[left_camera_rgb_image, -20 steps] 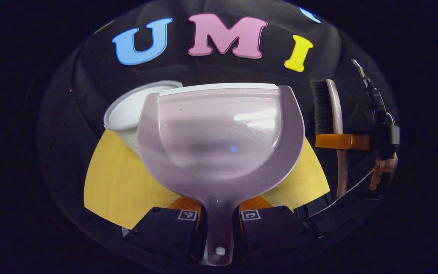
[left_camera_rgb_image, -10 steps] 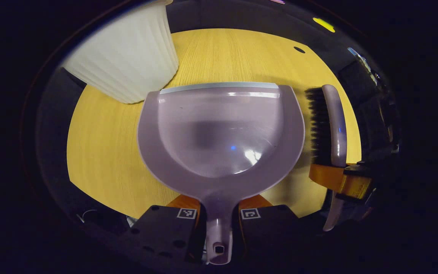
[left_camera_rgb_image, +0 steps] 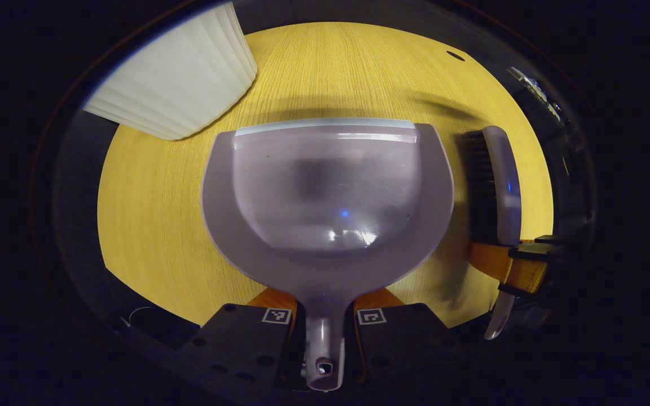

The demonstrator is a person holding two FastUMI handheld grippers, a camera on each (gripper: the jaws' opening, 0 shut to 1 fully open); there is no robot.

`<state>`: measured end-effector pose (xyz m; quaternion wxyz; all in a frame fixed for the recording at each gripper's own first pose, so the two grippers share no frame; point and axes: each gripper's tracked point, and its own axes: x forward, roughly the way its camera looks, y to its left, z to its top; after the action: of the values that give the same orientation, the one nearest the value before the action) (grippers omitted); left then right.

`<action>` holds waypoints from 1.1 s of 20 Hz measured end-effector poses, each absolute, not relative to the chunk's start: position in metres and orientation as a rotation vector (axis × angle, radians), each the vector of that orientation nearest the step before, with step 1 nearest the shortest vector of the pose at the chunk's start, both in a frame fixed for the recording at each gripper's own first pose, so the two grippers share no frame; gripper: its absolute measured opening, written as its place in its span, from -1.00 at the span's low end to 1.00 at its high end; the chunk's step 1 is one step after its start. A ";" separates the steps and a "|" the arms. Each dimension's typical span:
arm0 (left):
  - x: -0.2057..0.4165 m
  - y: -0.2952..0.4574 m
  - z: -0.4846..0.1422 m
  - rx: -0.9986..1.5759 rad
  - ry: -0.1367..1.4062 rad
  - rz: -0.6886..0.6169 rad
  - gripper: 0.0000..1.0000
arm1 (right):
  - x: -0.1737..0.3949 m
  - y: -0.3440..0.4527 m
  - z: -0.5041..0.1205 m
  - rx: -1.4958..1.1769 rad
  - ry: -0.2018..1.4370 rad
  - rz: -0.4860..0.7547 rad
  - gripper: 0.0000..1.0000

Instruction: Pick up the small broom and dustpan from the desktop, sweep the trash into the dustpan with the broom, and then empty the trash into the garbage bin.

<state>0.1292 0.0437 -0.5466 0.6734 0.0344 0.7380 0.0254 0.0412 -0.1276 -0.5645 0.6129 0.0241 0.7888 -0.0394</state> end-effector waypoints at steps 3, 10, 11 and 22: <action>0.130 0.045 -0.544 0.086 1.675 0.049 -0.47 | 0.038 -0.126 -0.568 0.066 1.837 -0.096 -0.47; 0.122 0.045 -0.538 0.101 1.738 0.053 0.47 | 0.032 -0.123 -0.567 0.071 1.865 -0.088 0.27; 0.121 0.044 -0.539 0.098 1.738 0.049 0.75 | 0.033 -0.122 -0.564 0.079 1.864 -0.089 0.63; 0.108 0.028 -0.462 0.063 1.434 -0.028 0.75 | 0.060 -0.128 -0.471 0.139 1.552 -0.032 0.97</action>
<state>0.1079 0.0283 -0.4617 0.7531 0.0290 0.6572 -0.0130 0.0601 -0.1277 -0.4715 0.7114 0.0626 0.6999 -0.0143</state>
